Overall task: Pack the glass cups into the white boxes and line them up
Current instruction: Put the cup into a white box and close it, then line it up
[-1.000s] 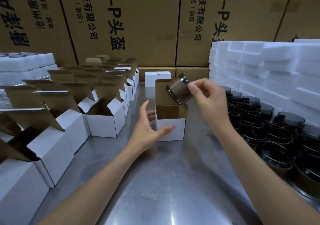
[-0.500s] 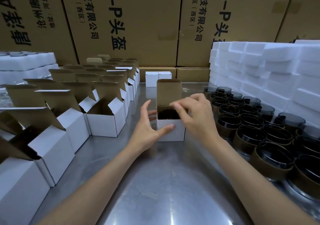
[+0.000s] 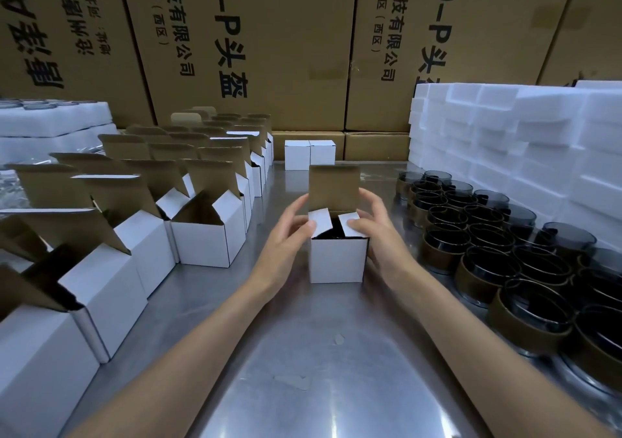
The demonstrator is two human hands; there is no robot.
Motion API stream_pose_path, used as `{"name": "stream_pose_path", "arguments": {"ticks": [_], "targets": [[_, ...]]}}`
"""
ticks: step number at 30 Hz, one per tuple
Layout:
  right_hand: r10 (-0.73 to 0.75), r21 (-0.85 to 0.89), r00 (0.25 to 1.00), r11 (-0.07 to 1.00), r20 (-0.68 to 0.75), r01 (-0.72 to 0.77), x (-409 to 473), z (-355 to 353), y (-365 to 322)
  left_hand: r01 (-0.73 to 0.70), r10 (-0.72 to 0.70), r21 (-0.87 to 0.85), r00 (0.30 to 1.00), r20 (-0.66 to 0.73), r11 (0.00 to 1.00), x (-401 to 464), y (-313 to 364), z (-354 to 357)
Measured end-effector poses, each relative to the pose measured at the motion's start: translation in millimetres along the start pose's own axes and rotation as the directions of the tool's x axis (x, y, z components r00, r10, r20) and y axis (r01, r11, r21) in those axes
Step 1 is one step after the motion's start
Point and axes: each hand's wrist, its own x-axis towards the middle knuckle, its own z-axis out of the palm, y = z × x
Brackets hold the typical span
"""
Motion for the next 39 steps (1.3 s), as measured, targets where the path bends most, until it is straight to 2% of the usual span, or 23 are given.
{"name": "stream_pose_path", "arguments": {"ticks": [5, 11, 16, 21, 24, 27, 31, 33, 36, 39], "targets": [[0.014, -0.011, 1.000, 1.000, -0.025, -0.014, -3, 4, -3, -0.005, 0.006, -0.055, 1.000, 0.015, 0.998, -1, 4, 0], [0.030, 0.087, 0.998, 0.996, -0.061, -0.024, -10, 6, -4, -0.095, 0.098, -0.033, 0.992, 0.079, 0.995, -7, 4, 4], [0.014, 0.062, 0.997, 0.998, -0.073, -0.009, -8, 10, -5, -0.103, 0.097, 0.083, 0.993, 0.072, 0.991, -8, 3, 6], [-0.016, 0.024, 1.000, 1.000, -0.026, 0.017, -8, 10, -2, -0.081, 0.081, 0.003, 0.995, 0.058, 0.997, -7, 3, 6], [-0.101, -0.019, 0.995, 0.995, -0.024, 0.101, -8, 9, 0, -0.098, 0.099, -0.011, 0.991, 0.086, 0.995, -6, 3, 6], [-0.118, -0.043, 0.993, 0.992, -0.026, 0.117, -7, 8, 3, -0.127, 0.118, 0.094, 0.988, 0.099, 0.987, -5, 0, 4], [-0.167, -0.165, 0.985, 0.974, -0.040, 0.158, -6, 7, 8, -0.237, 0.226, 0.266, 0.972, 0.072, 0.934, -8, 0, 3], [-0.194, -0.279, 0.979, 0.945, -0.055, 0.171, -6, 8, 11, -0.309, 0.337, 0.404, 0.941, 0.001, 0.861, -9, -1, 4], [-0.298, -0.508, 0.945, 0.840, -0.134, 0.192, -8, 13, 15, -0.377, 0.491, 0.579, 0.870, -0.047, 0.723, -8, -1, 8], [-0.417, -0.655, 0.891, 0.726, -0.179, 0.208, -10, 17, 18, -0.350, 0.478, 0.591, 0.876, -0.069, 0.727, -3, -2, 10]]}}
